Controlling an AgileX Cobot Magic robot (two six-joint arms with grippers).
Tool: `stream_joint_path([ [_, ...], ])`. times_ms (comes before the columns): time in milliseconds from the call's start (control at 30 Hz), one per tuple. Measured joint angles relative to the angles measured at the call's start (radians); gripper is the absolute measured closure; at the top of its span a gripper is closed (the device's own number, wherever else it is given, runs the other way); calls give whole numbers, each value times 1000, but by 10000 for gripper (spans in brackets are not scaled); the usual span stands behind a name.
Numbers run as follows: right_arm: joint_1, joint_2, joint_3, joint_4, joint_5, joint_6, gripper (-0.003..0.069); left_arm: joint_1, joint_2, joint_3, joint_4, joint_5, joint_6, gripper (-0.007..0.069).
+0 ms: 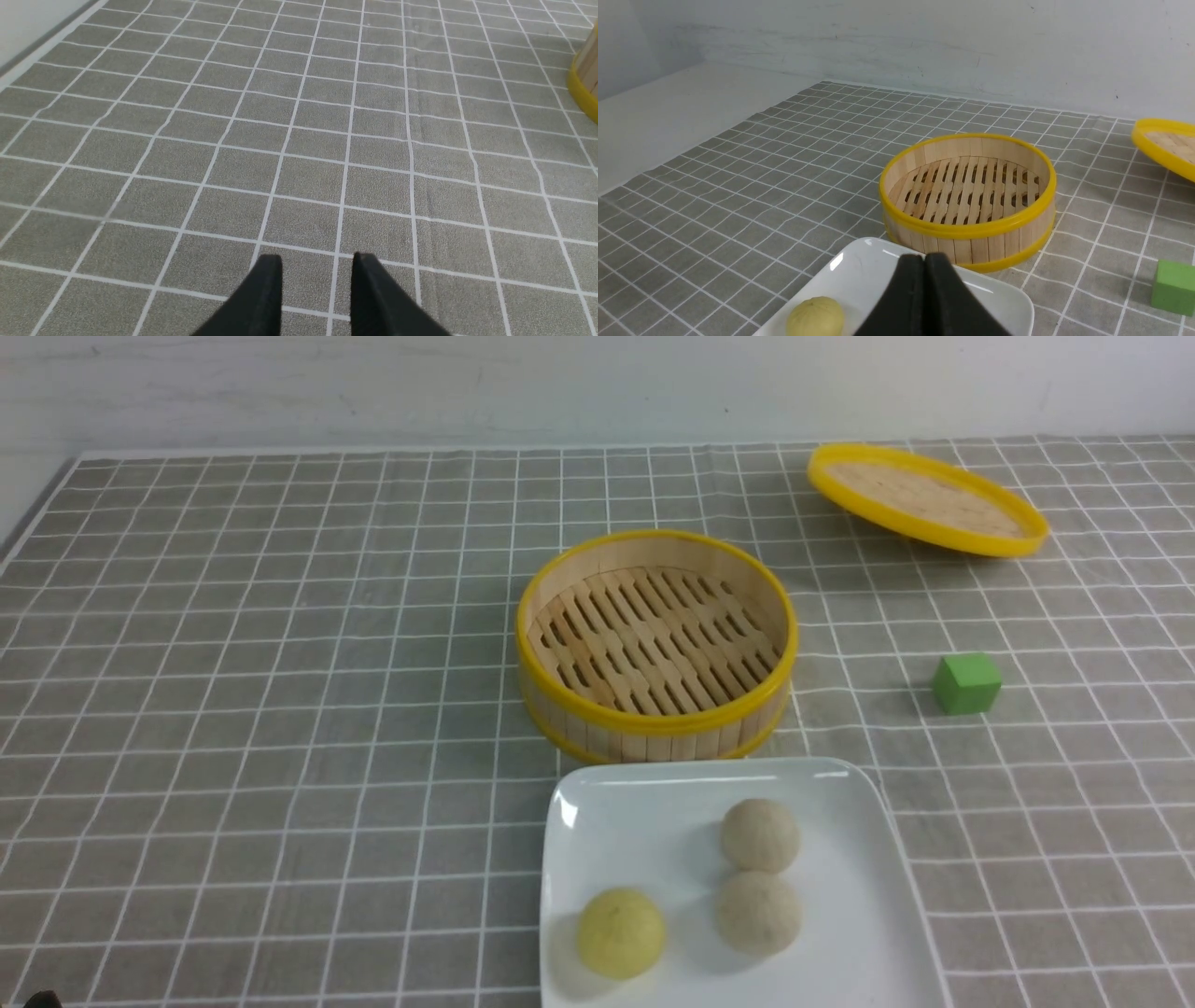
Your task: Put the steamed buns into the plate on the grey tablecloth.
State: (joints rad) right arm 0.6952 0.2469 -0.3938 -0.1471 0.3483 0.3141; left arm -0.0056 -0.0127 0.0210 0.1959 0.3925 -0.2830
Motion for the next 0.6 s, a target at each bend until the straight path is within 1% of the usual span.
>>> stream_joint_path([
  [100, -26, -29, 39, 10, -1, -5, 656, 0, 0, 0, 0, 0, 0, 384],
  [200, -119, -58, 104, 33, 0, -7, 655, 0, 0, 0, 0, 0, 0, 384],
  [233, -183, -78, 152, 38, 0, -7, 655, 0, 0, 0, 0, 0, 0, 384],
  [300, -273, -106, 205, 42, 1, -8, 654, 0, 0, 0, 0, 0, 0, 384],
  [333, -345, -128, 239, 45, 2, -8, 652, 0, 0, 0, 0, 0, 0, 384],
  [367, -355, -132, 244, 45, 3, -8, 652, 0, 0, 0, 0, 0, 0, 384],
  [433, -475, -180, 310, 49, 3, -10, 649, 0, 0, 0, 0, 0, 0, 384],
  [600, -627, -234, 396, 53, 6, -10, 647, 0, 0, 0, 0, 0, 0, 384],
])
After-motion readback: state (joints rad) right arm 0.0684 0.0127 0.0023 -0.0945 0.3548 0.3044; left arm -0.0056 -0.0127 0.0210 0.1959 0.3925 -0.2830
